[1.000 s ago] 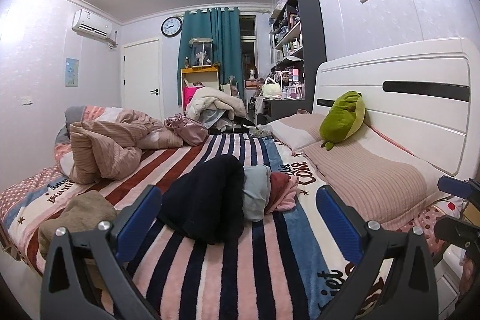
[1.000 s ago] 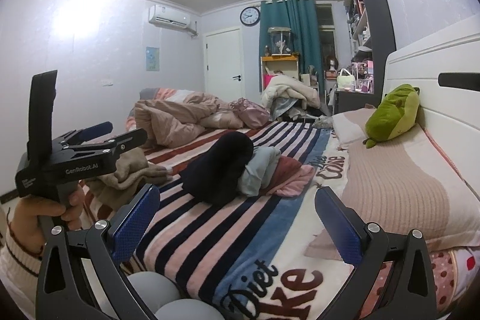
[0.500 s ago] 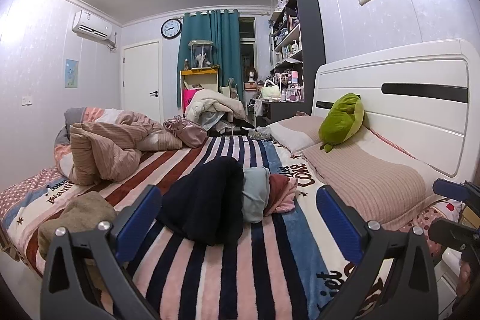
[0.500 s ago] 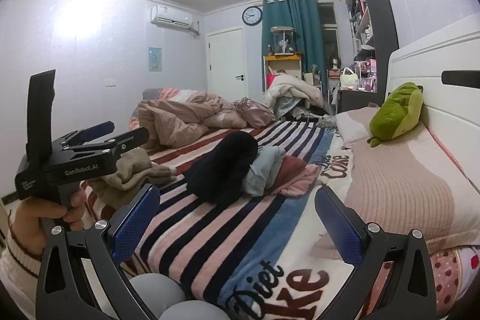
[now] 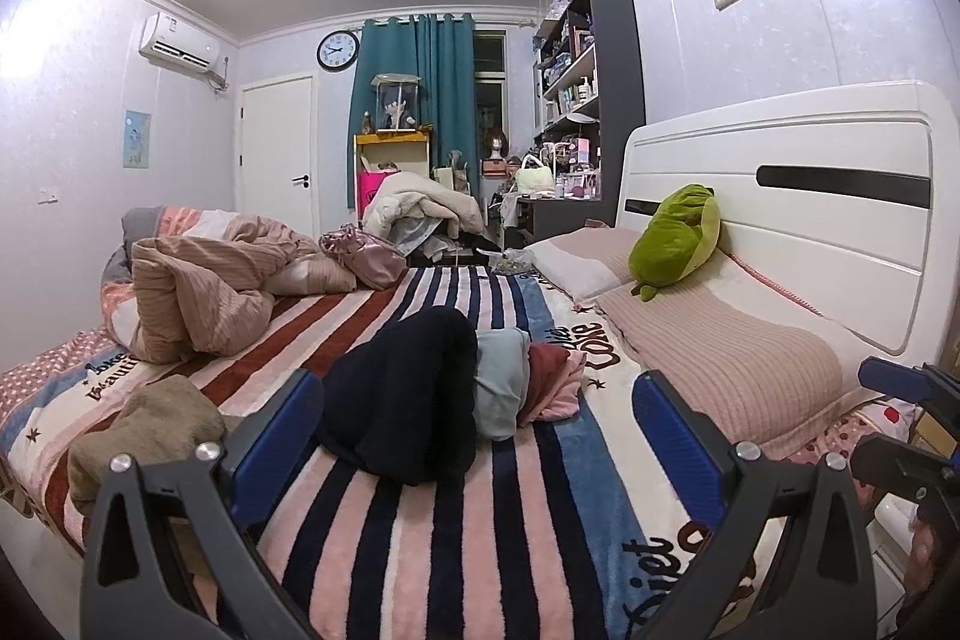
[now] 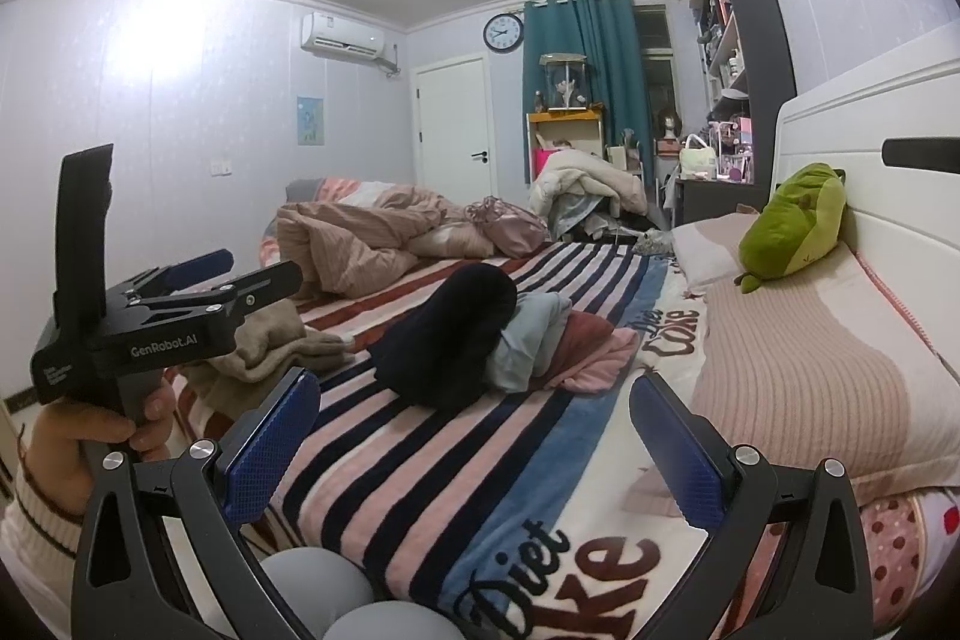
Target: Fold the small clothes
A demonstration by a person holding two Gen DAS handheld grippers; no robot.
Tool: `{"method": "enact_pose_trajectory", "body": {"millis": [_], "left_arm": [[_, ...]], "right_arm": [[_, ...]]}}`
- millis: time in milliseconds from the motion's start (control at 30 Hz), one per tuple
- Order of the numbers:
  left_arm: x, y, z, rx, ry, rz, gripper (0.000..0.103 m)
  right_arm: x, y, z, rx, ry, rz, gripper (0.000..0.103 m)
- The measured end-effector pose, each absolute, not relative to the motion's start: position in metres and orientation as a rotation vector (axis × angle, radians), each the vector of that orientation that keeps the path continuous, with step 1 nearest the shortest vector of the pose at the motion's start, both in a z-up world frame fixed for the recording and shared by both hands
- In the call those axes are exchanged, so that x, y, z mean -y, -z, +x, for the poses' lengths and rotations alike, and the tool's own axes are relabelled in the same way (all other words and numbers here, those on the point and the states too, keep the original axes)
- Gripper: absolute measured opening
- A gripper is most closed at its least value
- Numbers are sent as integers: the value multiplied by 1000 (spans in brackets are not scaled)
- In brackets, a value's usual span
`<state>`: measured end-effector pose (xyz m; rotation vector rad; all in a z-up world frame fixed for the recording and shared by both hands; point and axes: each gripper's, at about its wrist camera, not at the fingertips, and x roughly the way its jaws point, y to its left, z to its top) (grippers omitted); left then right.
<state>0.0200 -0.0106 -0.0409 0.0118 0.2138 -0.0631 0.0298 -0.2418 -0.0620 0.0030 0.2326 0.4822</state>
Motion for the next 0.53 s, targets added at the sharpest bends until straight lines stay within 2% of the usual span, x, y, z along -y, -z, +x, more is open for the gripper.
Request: {"method": "enact_pose_trajectory", "body": {"millis": [533], "left_arm": [[8,43,19,-226,91,-14,102]], "right_arm": [[239,63,30,-230,-484,3,103]]}}
